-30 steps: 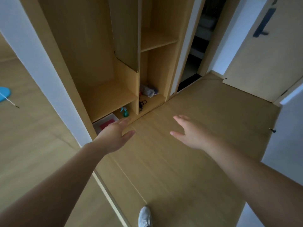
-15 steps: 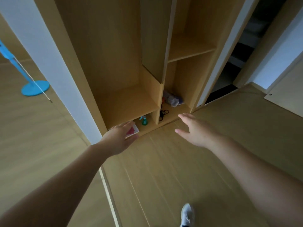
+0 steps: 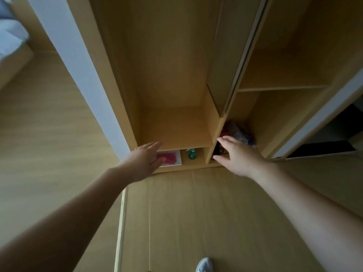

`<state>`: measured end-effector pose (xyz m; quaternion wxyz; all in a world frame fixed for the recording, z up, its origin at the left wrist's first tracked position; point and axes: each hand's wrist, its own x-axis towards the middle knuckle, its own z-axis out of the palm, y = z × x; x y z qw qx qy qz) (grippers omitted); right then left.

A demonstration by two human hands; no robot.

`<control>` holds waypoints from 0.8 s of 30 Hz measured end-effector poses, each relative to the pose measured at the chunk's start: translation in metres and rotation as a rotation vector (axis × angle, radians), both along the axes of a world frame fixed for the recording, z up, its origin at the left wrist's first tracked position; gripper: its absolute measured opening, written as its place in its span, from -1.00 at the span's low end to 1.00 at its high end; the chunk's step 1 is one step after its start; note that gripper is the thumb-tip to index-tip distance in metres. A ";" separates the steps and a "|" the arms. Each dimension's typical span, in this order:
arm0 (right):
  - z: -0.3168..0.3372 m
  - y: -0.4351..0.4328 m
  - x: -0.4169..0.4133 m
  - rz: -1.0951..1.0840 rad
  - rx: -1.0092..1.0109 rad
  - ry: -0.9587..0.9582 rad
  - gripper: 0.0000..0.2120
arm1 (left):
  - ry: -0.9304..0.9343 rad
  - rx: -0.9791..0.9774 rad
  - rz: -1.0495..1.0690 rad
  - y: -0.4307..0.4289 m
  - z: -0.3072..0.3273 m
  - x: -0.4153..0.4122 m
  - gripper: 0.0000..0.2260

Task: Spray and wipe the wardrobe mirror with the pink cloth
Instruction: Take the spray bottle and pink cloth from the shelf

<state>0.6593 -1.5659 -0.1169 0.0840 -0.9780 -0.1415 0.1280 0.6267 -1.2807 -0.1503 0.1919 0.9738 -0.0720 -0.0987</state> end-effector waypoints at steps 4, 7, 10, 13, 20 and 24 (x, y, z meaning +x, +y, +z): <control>-0.009 -0.003 0.035 0.088 0.002 0.033 -0.37 | 0.019 0.010 0.104 -0.010 -0.005 0.004 -0.46; -0.018 0.004 0.059 0.155 0.004 0.051 -0.35 | 0.022 0.001 0.147 -0.011 -0.012 0.010 -0.45; -0.023 0.016 0.085 0.199 0.009 0.054 -0.36 | 0.022 -0.002 0.167 -0.006 -0.016 0.027 -0.45; -0.027 0.033 0.112 0.229 0.012 0.062 -0.36 | 0.021 0.010 0.176 0.001 -0.018 0.051 -0.45; -0.026 0.074 0.184 0.158 0.011 0.046 -0.37 | 0.043 -0.023 0.137 0.039 -0.024 0.150 -0.42; -0.027 0.095 0.222 0.084 0.017 0.064 -0.37 | 0.062 -0.008 0.073 0.058 -0.027 0.206 -0.42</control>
